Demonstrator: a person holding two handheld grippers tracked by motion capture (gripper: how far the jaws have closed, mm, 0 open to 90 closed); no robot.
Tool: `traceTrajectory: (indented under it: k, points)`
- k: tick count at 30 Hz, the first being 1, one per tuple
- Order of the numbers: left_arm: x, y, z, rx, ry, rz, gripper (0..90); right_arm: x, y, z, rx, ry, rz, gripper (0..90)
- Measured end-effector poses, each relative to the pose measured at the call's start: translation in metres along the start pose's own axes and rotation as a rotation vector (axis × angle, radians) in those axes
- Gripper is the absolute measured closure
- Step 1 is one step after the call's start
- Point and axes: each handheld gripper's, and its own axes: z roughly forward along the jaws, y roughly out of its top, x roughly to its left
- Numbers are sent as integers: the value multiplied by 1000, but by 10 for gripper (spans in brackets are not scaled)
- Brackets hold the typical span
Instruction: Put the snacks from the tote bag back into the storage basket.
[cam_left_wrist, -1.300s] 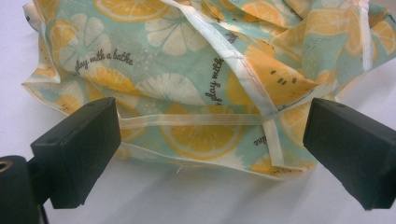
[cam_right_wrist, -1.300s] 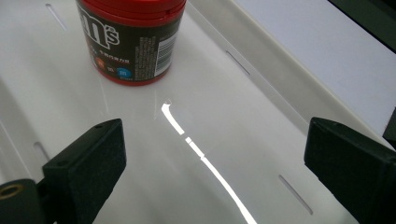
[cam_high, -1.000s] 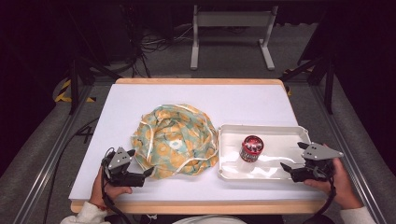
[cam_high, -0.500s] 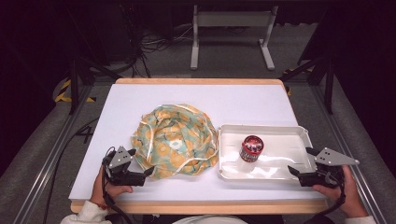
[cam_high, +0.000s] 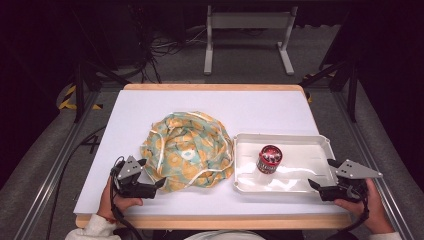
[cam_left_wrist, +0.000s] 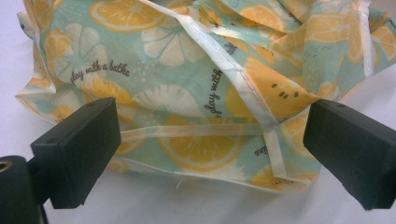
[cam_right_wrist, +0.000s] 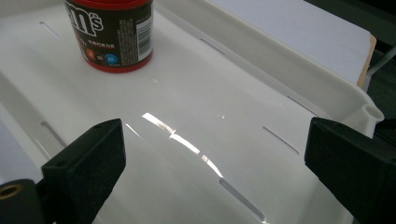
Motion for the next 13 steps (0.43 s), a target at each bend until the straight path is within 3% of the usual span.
traceTrajectory:
  k: [13]
  points:
    - [1,1,2,1,-1,-2,49,0,0,0,1,7,-10,59]
